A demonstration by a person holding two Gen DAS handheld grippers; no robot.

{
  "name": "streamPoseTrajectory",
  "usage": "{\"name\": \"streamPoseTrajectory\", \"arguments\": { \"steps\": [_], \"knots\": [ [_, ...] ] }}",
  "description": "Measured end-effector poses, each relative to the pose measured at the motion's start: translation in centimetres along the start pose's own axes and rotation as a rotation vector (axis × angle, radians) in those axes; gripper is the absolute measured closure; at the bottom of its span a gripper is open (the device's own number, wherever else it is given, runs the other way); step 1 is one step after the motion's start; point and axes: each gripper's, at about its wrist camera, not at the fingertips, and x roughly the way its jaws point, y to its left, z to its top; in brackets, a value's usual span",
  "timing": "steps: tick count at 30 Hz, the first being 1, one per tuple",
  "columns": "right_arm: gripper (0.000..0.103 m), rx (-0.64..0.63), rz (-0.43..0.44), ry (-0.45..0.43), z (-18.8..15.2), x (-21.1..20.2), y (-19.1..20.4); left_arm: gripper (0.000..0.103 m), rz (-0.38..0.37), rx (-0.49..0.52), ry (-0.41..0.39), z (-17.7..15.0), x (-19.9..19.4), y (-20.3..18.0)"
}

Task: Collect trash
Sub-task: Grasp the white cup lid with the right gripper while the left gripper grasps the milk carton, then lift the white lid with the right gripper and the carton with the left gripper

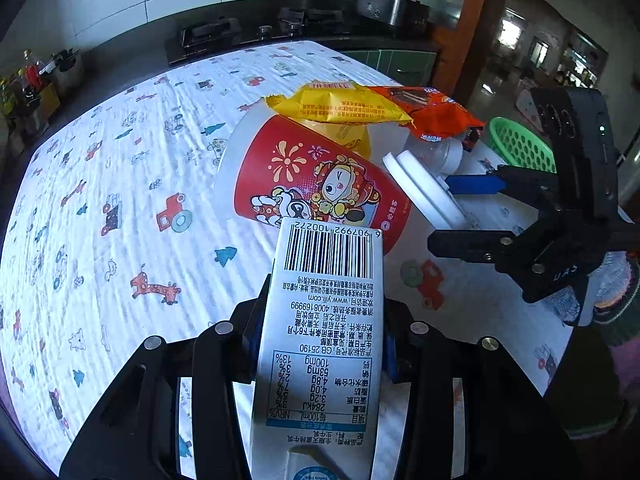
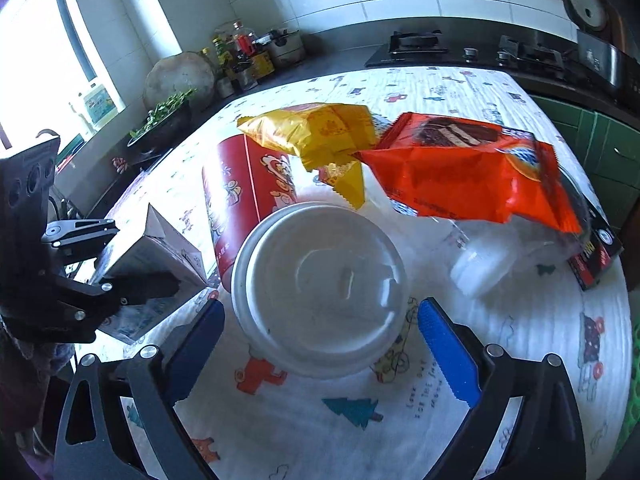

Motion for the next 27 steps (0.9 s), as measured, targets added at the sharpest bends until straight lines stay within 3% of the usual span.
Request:
{"name": "streamPoseTrajectory", "arguments": {
  "steps": [9,11,13,27],
  "knots": [
    [0.009,-0.032,-0.002,0.025,1.0,1.9,0.0,0.06,-0.01,-0.007,-0.007,-0.4,-0.2,0.3],
    [0.012,-0.026,0.004,0.032,1.1,2.2,-0.3,0.06,-0.01,-0.007,-0.01,-0.4,-0.3,0.4],
    [0.022,-0.009,0.005,0.035,1.1,2.3,-0.7,0.06,-0.012,-0.008,-0.012,-0.5,-0.4,0.4],
    [0.013,0.009,0.025,0.041,0.9,2.3,-1.0,0.06,-0.016,-0.019,-0.018,-0.8,-0.6,0.9]
  ]
}}
